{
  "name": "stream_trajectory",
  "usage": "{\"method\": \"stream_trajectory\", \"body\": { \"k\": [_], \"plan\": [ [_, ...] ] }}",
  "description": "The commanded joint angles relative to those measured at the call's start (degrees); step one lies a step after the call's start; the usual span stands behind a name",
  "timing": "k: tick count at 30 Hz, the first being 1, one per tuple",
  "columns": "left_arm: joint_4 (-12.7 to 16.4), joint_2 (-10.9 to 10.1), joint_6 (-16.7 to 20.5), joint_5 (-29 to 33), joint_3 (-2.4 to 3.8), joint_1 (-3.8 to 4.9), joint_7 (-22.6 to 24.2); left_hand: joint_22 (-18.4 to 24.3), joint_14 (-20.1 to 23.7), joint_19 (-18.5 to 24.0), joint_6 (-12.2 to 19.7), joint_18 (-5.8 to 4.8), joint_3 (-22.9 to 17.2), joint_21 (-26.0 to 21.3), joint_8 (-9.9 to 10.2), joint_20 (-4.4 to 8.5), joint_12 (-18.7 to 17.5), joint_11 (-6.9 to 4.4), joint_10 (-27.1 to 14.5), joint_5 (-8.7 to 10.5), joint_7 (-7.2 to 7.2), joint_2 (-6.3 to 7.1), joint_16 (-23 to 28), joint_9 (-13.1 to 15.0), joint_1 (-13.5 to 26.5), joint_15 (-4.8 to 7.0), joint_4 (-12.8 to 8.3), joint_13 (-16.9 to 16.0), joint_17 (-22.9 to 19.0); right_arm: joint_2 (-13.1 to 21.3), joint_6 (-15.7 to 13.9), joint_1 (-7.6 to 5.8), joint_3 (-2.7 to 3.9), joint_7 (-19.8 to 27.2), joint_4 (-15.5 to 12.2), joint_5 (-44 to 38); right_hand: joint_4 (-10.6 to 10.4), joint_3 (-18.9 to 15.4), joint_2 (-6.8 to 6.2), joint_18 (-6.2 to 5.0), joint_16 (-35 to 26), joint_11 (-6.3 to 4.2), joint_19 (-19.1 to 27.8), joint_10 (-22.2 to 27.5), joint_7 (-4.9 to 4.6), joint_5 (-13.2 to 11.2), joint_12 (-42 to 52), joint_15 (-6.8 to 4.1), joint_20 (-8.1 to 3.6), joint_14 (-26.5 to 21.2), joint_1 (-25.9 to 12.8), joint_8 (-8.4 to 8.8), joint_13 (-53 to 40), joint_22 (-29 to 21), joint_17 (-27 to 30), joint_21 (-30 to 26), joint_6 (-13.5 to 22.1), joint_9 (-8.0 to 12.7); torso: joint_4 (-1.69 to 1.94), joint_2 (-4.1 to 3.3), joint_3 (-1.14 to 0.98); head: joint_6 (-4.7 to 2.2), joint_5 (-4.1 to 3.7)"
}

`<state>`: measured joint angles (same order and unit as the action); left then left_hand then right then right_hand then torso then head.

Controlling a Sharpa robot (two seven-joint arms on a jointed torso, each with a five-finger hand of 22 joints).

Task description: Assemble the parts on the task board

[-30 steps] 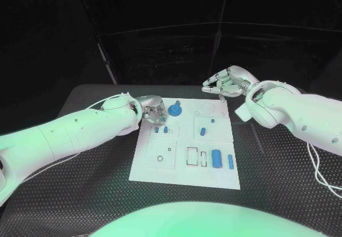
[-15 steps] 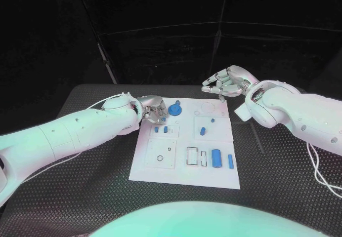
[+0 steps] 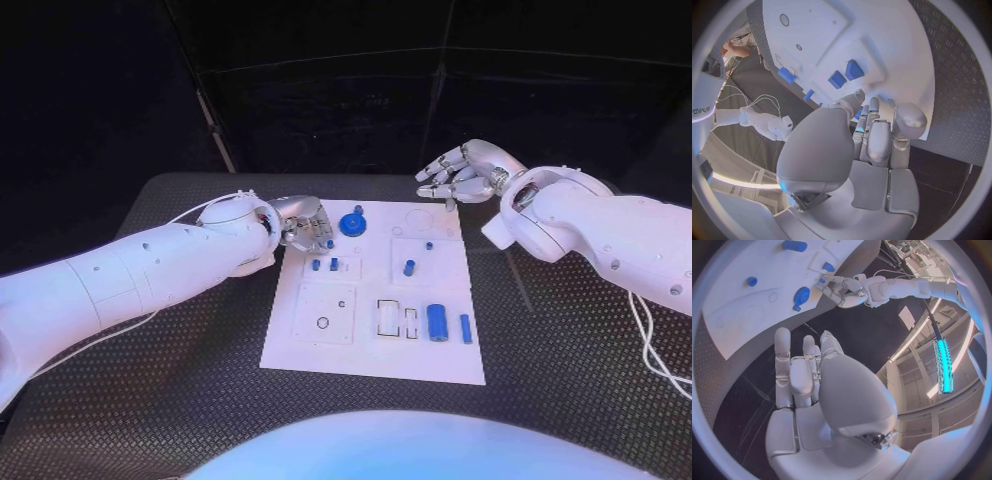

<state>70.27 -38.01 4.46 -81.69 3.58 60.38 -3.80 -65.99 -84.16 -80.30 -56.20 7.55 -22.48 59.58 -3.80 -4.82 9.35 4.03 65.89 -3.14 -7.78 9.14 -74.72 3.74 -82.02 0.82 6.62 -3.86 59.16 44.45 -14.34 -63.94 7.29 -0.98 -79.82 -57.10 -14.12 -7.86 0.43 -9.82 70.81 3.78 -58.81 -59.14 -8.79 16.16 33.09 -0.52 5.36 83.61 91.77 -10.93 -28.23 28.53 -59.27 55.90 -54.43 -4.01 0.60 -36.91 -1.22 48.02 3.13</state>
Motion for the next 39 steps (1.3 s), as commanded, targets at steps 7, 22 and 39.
{"method": "stream_trajectory", "body": {
  "k": [7, 22, 39],
  "plan": [
    [2.2, -3.0, 3.3, 6.2, 0.88, -0.03, 1.7, 0.0, -0.5, 0.0, 0.6, -1.14, -0.4, -0.1, 0.1, -0.36, -1.3, 0.53, -1.7, 0.19, 0.10, 0.75, 0.0, 0.0, -0.1, -0.36, 0.0, 0.1, -0.7, 2.0, 1.0, 2.87, 0.02, -5.7, -1.6, -22.1, 0.2, 1.8, -1.03, -0.49, 0.0, 0.31, -2.0, -2.3, 0.18, -1.9, -12.0, -0.06, 0.15, 1.2, 2.8, 0.82, 10.9, 1.3, -0.9, 0.8, -3.0, 0.2, -0.08, 0.01, -0.01, -0.48, -0.82],
    [8.6, -10.2, 15.2, 51.9, 1.46, -1.05, 18.5, 10.3, 4.0, 6.9, -4.5, 1.56, -1.2, -14.9, -1.9, -0.88, 0.0, 0.84, 1.5, 0.19, -1.28, -0.29, 6.3, 0.4, 0.3, -0.80, -0.1, -0.7, -11.2, 1.8, 0.6, 7.28, 0.02, -9.2, -3.4, -40.2, 0.0, 2.7, -2.61, -0.01, 1.7, 1.39, -3.5, -0.9, -0.36, -2.8, -17.8, 0.72, 0.68, 1.7, 3.2, 3.40, 16.7, 4.3, -3.0, 2.9, -2.7, 0.3, 0.02, -0.08, -0.02, -1.63, -3.50],
    [12.2, -12.4, 15.3, 66.0, 1.47, -1.88, 24.6, 14.5, 6.5, 10.1, -4.6, 2.53, -1.2, -21.0, -1.8, -1.20, 0.2, 1.06, 1.1, 0.16, -1.49, -0.60, 9.5, 0.2, 0.3, -1.06, -0.4, -0.8, -16.1, -0.5, 2.1, 7.91, 0.02, -10.1, -2.0, -42.1, 0.7, 5.2, -1.52, 0.20, 3.6, 1.85, -4.5, -1.4, -0.72, -5.2, -19.7, 1.07, 1.20, 2.1, 4.3, 4.50, 20.5, 6.7, -5.3, 4.7, -3.9, 0.1, 0.02, -0.10, -0.03, -1.45, -3.88]
  ]
}}
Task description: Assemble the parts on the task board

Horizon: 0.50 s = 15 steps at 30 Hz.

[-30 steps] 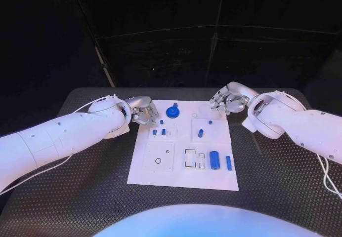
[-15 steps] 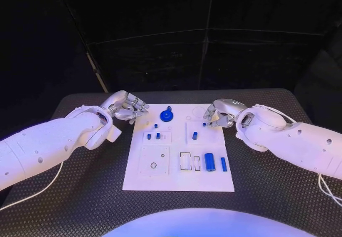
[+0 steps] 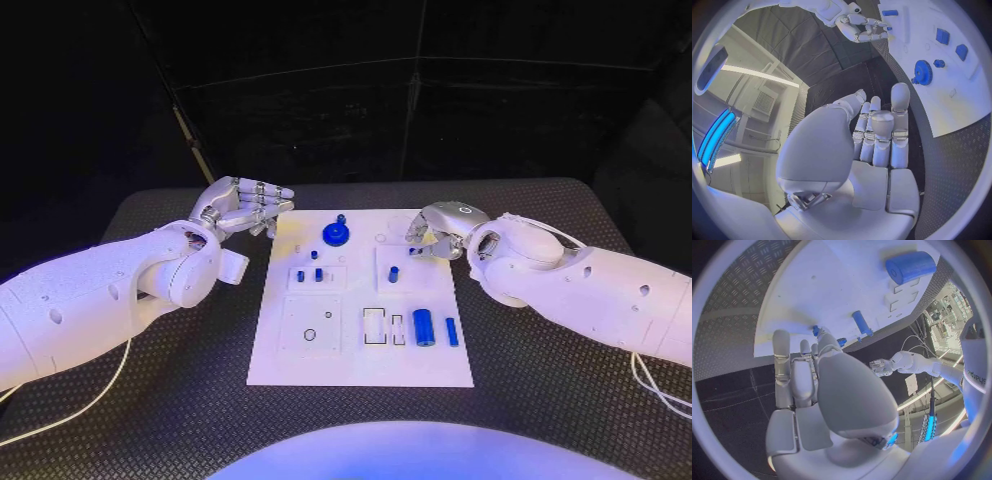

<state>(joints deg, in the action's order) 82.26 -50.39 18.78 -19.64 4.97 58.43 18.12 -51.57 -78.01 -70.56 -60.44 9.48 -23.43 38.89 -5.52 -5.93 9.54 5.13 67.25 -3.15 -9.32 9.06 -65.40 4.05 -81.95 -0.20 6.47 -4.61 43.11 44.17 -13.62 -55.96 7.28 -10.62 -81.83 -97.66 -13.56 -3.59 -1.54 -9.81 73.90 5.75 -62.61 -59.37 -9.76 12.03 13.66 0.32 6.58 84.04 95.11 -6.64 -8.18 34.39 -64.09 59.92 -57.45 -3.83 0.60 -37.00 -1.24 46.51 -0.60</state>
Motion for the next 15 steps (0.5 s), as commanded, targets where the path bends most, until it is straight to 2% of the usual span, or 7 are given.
{"method": "stream_trajectory", "body": {
  "k": [1, 6, 15],
  "plan": [
    [0.3, -0.1, 1.0, 4.0, 0.08, 0.06, 2.7, 0.1, 0.3, 0.3, -0.4, 0.60, -0.3, -0.3, 0.0, -0.09, 0.0, -0.04, -0.3, 0.16, 0.05, -0.51, 0.2, -0.1, 0.3, -0.04, -0.2, 0.0, -0.1, -0.3, 1.8, -0.07, 0.03, -0.5, 0.1, -1.5, 0.3, 1.4, 0.64, 0.23, 0.6, -0.23, -0.8, -1.5, 0.34, -1.4, -0.4, 0.17, -0.08, 1.7, 1.2, 0.18, 0.7, 1.2, -0.7, 0.9, -1.2, -0.1, 0.02, -0.01, -0.01, 0.10, -0.17],
    [0.4, -0.1, 1.0, 4.2, 0.08, 0.05, 2.9, 0.1, 0.3, 0.4, -0.4, 0.59, -0.2, -0.3, 0.0, -0.09, 0.0, -0.03, -0.2, 0.16, 0.04, -0.53, 0.2, -0.1, 0.3, -0.05, -0.2, 0.0, 0.0, -0.7, 3.7, -0.06, 0.02, -0.2, 0.4, -1.5, 1.0, 4.1, 1.32, 0.50, 1.1, -0.84, -1.5, -3.9, 0.84, -2.5, -0.5, -0.32, -0.52, 1.8, 2.7, -0.09, 1.6, 3.2, -1.1, 2.4, -3.2, -0.2, 0.03, 0.03, -0.01, 0.30, -0.16],
    [0.4, -0.2, 1.7, 4.2, 0.08, 0.04, 2.5, 0.2, 0.4, 0.5, -0.4, 0.63, -0.2, -0.6, 0.0, -0.11, 0.1, -0.01, -0.2, 0.16, 0.00, -0.63, 0.2, -0.1, 0.4, -0.06, -0.1, -0.1, -0.1, -1.4, 5.8, -0.03, -0.02, -0.6, 0.8, -1.6, 1.6, 7.1, 0.82, 0.67, 1.5, -1.15, -1.5, -5.6, 1.06, -3.1, -1.3, -0.53, -0.82, 1.8, 2.8, 0.28, 2.9, 4.4, -1.3, 3.6, -4.4, -0.1, 0.02, 0.07, -0.01, 0.48, -0.16]
  ]
}}
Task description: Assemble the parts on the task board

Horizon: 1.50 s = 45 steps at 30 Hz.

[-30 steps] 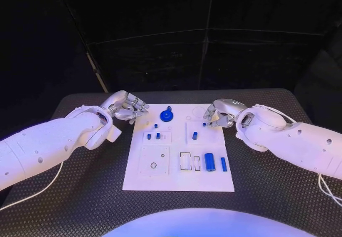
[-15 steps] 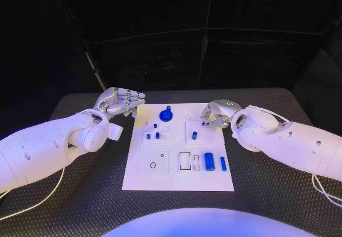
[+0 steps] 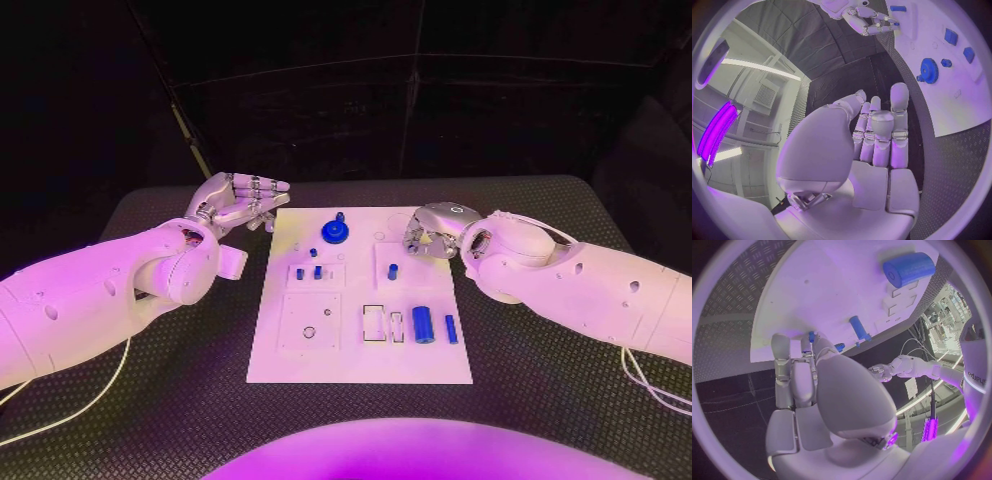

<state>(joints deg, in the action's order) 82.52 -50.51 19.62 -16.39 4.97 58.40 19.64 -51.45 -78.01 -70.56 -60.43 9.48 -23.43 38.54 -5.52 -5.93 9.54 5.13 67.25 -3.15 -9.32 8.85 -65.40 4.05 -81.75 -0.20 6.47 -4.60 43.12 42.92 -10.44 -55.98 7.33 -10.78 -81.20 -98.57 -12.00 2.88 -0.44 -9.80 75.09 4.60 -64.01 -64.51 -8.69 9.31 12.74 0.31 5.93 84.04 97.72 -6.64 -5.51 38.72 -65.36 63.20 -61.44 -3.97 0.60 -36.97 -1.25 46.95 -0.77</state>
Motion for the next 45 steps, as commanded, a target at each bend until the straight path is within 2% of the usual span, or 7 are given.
{"method": "stream_trajectory", "body": {
  "k": [1, 3, 7, 11, 19, 27, 45],
  "plan": [
    [0.1, -0.1, 0.9, 1.0, 0.08, 0.07, 0.9, 0.1, 0.4, 0.5, -0.4, 0.64, -0.2, -0.2, 0.0, -0.11, 0.1, 0.00, -0.3, 0.16, -0.01, -0.42, 0.2, -0.1, 0.2, -0.06, -0.1, -0.1, -0.1, -0.1, 2.9, 0.00, -0.08, -0.6, 0.2, -0.8, 0.1, 0.6, -0.27, 0.66, 0.3, 0.00, -0.1, -0.4, -0.01, -0.4, -0.4, -0.53, -0.16, 1.8, 0.2, 0.28, 0.2, 0.1, -0.1, 0.3, -0.4, 0.1, 0.03, 0.03, 0.00, 0.06, 0.00],
    [0.1, -0.1, 1.0, 1.0, 0.08, 0.07, 0.9, 0.2, 0.4, 0.5, -0.3, 0.65, -0.2, -0.3, 0.0, -0.13, 0.1, 0.02, -0.3, 0.16, -0.04, -0.41, 0.3, -0.1, 0.3, -0.07, -0.1, -0.1, -0.2, -0.1, 3.4, 0.00, -0.44, -1.0, 0.1, -1.1, 0.2, 1.8, -0.83, 0.66, 0.3, 0.01, 0.1, -0.7, -0.08, -0.6, -0.9, -0.50, -0.16, 1.8, -0.3, 0.65, 0.7, 0.2, 0.0, 0.5, -0.5, 0.1, 0.03, 0.02, 0.03, 0.12, -0.02],
    [0.0, -0.1, 1.0, 1.0, 0.08, 0.07, 0.8, 0.3, 0.5, 0.6, -0.2, 0.66, -0.1, -0.5, 0.1, -0.15, 0.1, 0.07, -0.5, 0.16, -0.08, -0.40, 0.3, -0.1, 0.3, -0.10, -0.1, -0.1, -0.3, 0.2, 4.1, 0.00, -1.85, -1.8, -0.1, -1.7, 0.3, 2.4, -1.30, 0.66, 0.3, 0.08, 0.3, -0.8, -0.12, -0.6, -1.3, -0.45, -0.12, 1.7, -0.7, 0.94, 1.1, 0.3, 0.1, 0.7, -0.5, 0.2, 0.05, 0.01, 0.02, 0.22, -0.05],
    [0.0, -0.2, 0.9, 1.0, 0.08, 0.07, 0.7, 0.5, 0.6, 0.7, 0.0, 0.70, -0.1, -0.8, 0.2, -0.19, 0.0, 0.15, -0.7, 0.16, -0.15, -0.38, 0.4, -0.2, 0.4, -0.15, -0.1, 0.0, -0.5, 0.1, 4.6, 0.00, -2.42, -2.4, -0.1, -2.4, 0.3, 3.3, -1.96, 0.66, 0.3, 0.20, 0.4, -0.8, -0.21, -0.7, -1.7, -0.38, -0.04, 1.7, -1.3, 1.32, 1.4, 0.4, 0.2, 0.8, -0.4, 0.2, 0.04, -0.01, 0.00, 0.27, -0.06],
    [-0.1, -0.2, 0.7, 1.0, 0.08, 0.07, 0.6, 1.0, 0.8, 1.0, 0.4, 0.79, 0.0, -1.6, 0.4, -0.29, -0.1, 0.31, -1.3, 0.15, -0.29, -0.37, 0.6, -0.3, 0.4, -0.28, -0.2, 0.0, -0.9, 0.1, 4.9, 0.00, -2.68, -3.0, -0.2, -3.5, 1.3, 6.1, -3.63, 0.62, 0.3, 0.50, 0.8, -0.7, -0.50, 0.5, -2.6, -0.20, 0.06, 1.6, -1.5, 2.15, 1.8, 0.6, 0.4, 1.2, -0.1, 0.2, 0.01, -0.01, -0.03, 0.49, -0.13],
    [-0.3, -0.1, 0.5, 1.0, 0.08, 0.07, 0.6, 1.2, 0.9, 1.2, 0.5, 0.83, -0.1, -1.9, 0.4, -0.33, -0.1, 0.35, -1.5, 0.15, -0.32, -0.46, 0.6, -0.3, 0.3, -0.33, -0.3, 0.1, -1.0, 0.1, 4.1, 0.01, -2.73, -3.3, -0.4, -4.5, 3.6, 12.9, -5.45, 0.61, 0.6, 0.65, 1.4, -1.8, -0.58, 0.6, -3.2, -0.23, 0.09, 1.6, -2.9, 2.51, 1.7, 1.7, 0.3, 2.6, -0.9, 0.1, -0.01, 0.03, -0.03, 0.56, -0.23],
    [-0.4, -0.1, 0.4, 1.0, 0.08, 0.07, 0.6, 1.4, 1.0, 1.3, 0.4, 0.87, -0.3, -2.2, 0.4, -0.38, 0.0, 0.39, -1.8, 0.14, -0.34, -0.73, 0.7, -0.2, 0.0, -0.37, -0.5, 0.1, -1.1, -0.1, -0.1, 0.01, -2.73, -2.6, -0.9, -1.6, 2.7, 16.7, -5.15, 0.89, 1.6, -0.55, 0.5, -4.1, 0.65, -1.3, -2.8, -0.85, -0.26, 2.0, -10.2, 1.86, 1.6, 3.1, -0.7, 3.4, -3.8, -0.1, -0.01, 0.04, -0.01, 0.56, -0.30]
  ]
}}
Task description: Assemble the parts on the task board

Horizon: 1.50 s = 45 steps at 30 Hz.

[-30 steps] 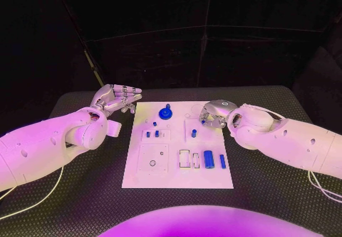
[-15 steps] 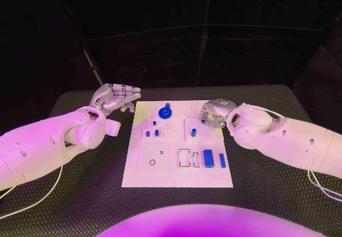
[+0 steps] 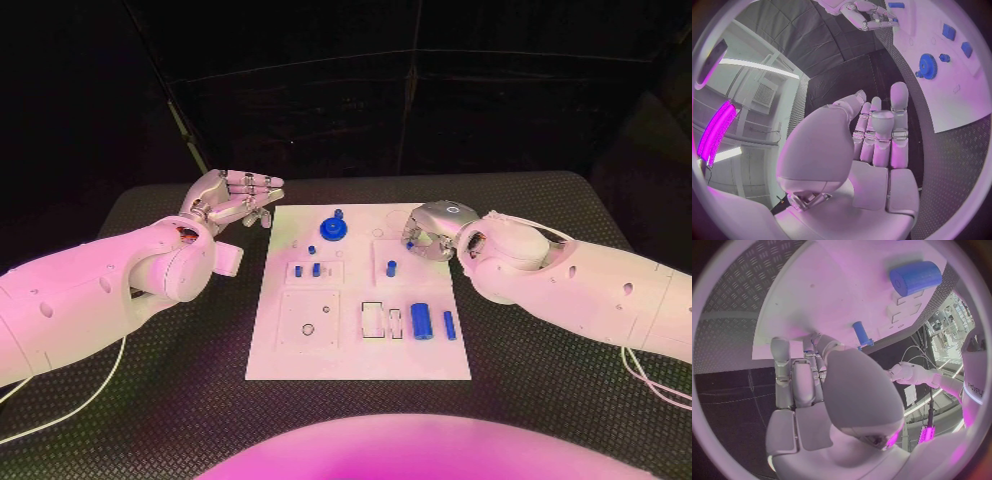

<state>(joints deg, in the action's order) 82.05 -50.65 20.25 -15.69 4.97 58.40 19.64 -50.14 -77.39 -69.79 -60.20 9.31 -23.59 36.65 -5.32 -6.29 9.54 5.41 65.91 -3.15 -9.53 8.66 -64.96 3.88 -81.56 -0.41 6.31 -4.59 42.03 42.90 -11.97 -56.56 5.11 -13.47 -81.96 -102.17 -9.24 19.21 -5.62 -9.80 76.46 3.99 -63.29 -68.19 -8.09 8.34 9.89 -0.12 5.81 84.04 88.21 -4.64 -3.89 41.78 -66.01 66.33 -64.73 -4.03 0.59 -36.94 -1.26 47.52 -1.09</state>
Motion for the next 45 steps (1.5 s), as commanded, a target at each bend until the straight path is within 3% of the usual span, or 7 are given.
{"method": "stream_trajectory", "body": {
  "k": [1, 16, 27, 35, 45],
  "plan": [
    [0.0, 0.0, -0.3, 0.3, 0.08, 0.08, 0.6, 0.1, 0.4, 0.5, 0.2, 1.04, -0.1, -0.3, 0.2, -0.02, 0.0, 0.11, -0.5, 0.14, -0.13, -0.54, 0.2, 0.0, -0.2, -0.17, -0.4, 0.1, 0.0, -0.1, 1.2, 0.59, -0.52, 0.1, -0.2, 2.2, -0.1, 0.5, 0.03, 0.89, 0.3, 0.05, -0.3, -0.5, 0.06, -0.4, 0.1, -0.43, -0.15, 2.0, -0.8, -0.13, 0.0, 0.1, -0.1, 0.3, -0.5, -0.1, -0.01, 0.00, 0.00, -0.01, 0.02],
    [-0.4, 0.1, -0.4, 0.3, 0.07, 0.07, 0.4, 0.2, 0.4, 0.6, 0.2, 1.06, -0.1, -0.4, 0.2, -0.03, 0.0, 0.12, -0.6, 0.14, -0.13, -0.57, 0.3, 0.0, -0.4, -0.17, -0.5, 0.1, -0.1, 1.5, -1.5, 0.57, -0.45, -0.4, -1.9, 2.8, 0.1, 0.9, 0.13, 0.92, 0.4, -0.08, -0.5, -0.6, 0.21, -0.6, 0.1, -0.51, -0.21, 2.0, -1.1, -0.16, 0.0, 0.2, -0.2, 0.3, -0.7, -0.1, -0.03, 0.04, -0.02, -0.06, -0.03],
    [-0.8, 0.1, -0.4, 0.3, 0.07, 0.07, 0.4, 0.2, 0.5, 0.6, 0.2, 1.06, -0.2, -0.4, 0.2, -0.04, 0.0, 0.14, -0.7, 0.15, -0.14, -0.59, 0.3, 0.0, -0.5, -0.18, -0.6, 0.1, -0.2, 3.7, -3.0, 0.50, -0.25, -0.3, -5.4, 3.1, 0.5, 1.2, 0.02, 1.00, 0.6, -0.13, -0.8, -0.6, 0.24, -0.5, 0.0, -0.57, -0.26, 2.1, -1.0, -0.16, 0.0, 0.6, -0.5, 0.5, -0.8, -0.1, 0.00, 0.04, 0.02, -0.19, -0.11],
    [-0.9, 0.1, -0.4, 0.3, 0.07, 0.07, 0.3, 0.2, 0.5, 0.6, 0.2, 1.07, -0.2, -0.5, 0.2, -0.05, 0.0, 0.16, -0.8, 0.15, -0.16, -0.58, 0.3, 0.0, -0.5, -0.19, -0.7, 0.1, -0.2, 5.1, -3.9, 0.34, 1.50, -0.6, -9.2, 3.2, 0.6, 1.3, -0.02, 1.01, 0.6, -0.13, -0.8, -0.7, 0.24, -0.5, 0.0, -0.58, -0.27, 2.1, -0.9, -0.16, 0.0, 0.7, -0.5, 0.5, -0.8, -0.1, 0.03, 0.06, 0.07, -0.34, 0.02],
    [-0.9, 0.1, -0.4, 0.3, 0.07, 0.07, 0.4, 0.2, 0.5, 0.6, 0.2, 1.07, -0.2, -0.5, 0.2, -0.06, 0.0, 0.18, -0.9, 0.15, -0.17, -0.57, 0.3, 0.0, -0.6, -0.20, -0.7, 0.1, -0.3, 5.4, -5.0, 0.26, 2.21, -0.2, -13.9, 3.5, 0.7, 1.4, -0.08, 1.03, 0.7, -0.13, -0.9, -0.7, 0.23, -0.5, 0.0, -0.59, -0.29, 2.1, -0.9, -0.16, 0.0, 0.8, -0.7, 0.6, -0.9, -0.1, 0.03, -0.02, 0.02, -0.36, 0.66]
  ]
}}
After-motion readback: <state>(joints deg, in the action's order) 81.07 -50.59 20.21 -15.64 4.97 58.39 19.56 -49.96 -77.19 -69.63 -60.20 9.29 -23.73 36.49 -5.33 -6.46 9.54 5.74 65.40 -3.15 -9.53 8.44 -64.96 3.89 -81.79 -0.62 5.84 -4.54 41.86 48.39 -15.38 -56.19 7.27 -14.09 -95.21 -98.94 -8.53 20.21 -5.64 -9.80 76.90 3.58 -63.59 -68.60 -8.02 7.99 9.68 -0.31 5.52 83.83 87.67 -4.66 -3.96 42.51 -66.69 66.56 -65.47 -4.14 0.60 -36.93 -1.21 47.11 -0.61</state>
